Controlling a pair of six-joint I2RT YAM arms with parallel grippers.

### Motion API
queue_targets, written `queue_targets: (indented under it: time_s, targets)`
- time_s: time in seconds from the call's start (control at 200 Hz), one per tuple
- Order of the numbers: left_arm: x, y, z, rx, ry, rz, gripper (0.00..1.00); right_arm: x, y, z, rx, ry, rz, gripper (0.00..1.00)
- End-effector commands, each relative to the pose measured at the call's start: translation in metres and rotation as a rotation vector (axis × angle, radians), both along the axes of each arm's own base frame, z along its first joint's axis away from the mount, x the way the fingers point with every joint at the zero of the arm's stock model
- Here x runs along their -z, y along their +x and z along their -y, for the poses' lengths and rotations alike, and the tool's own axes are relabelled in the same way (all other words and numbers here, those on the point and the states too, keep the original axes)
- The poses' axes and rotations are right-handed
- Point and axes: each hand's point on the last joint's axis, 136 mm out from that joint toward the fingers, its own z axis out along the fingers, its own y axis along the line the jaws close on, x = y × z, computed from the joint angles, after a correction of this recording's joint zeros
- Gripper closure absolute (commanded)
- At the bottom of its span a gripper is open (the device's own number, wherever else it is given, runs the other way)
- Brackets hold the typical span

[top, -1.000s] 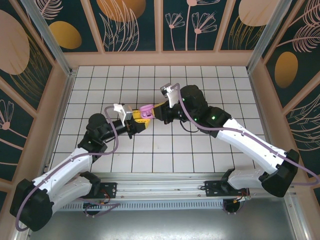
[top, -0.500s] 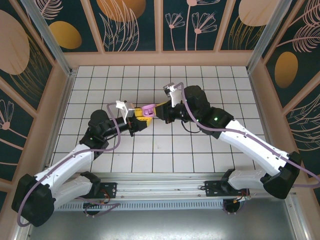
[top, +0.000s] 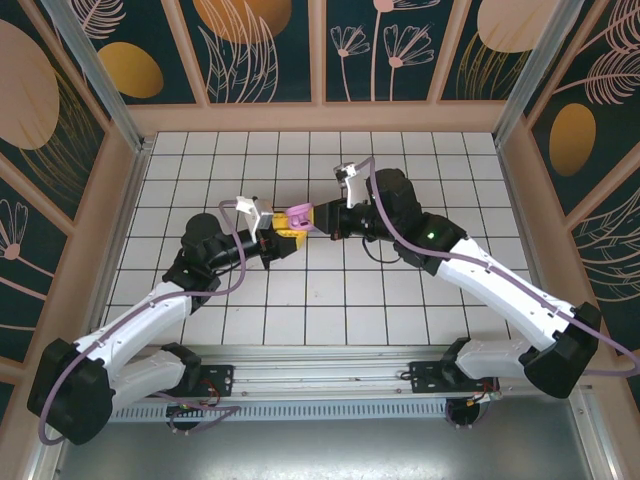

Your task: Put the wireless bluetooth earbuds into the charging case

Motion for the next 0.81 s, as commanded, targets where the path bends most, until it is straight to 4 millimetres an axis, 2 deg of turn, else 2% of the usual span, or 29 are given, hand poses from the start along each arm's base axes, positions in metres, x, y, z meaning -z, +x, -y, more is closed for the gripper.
queue_targets:
  time_s: [0.0,0.21,0.545,0.801]
  targets:
    - [-0.023,-0.005,0.01,0.052,-0.022,0.068,0.95,-0.012,-0.033,-0.025,-0.184,0.071,-0.066,0.85]
    - [-0.022,0.0,0.013,0.053,0.001,0.053,0.96,-0.002,-0.039,-0.018,-0.186,0.017,-0.105,0.85]
    - [-0.014,0.001,0.016,0.067,0.022,0.027,0.98,-0.022,-0.037,-0.014,-0.191,0.147,-0.168,0.85]
    - [-0.006,-0.001,0.016,0.075,0.044,0.016,0.99,-0.022,-0.032,-0.014,-0.177,0.176,-0.218,0.86]
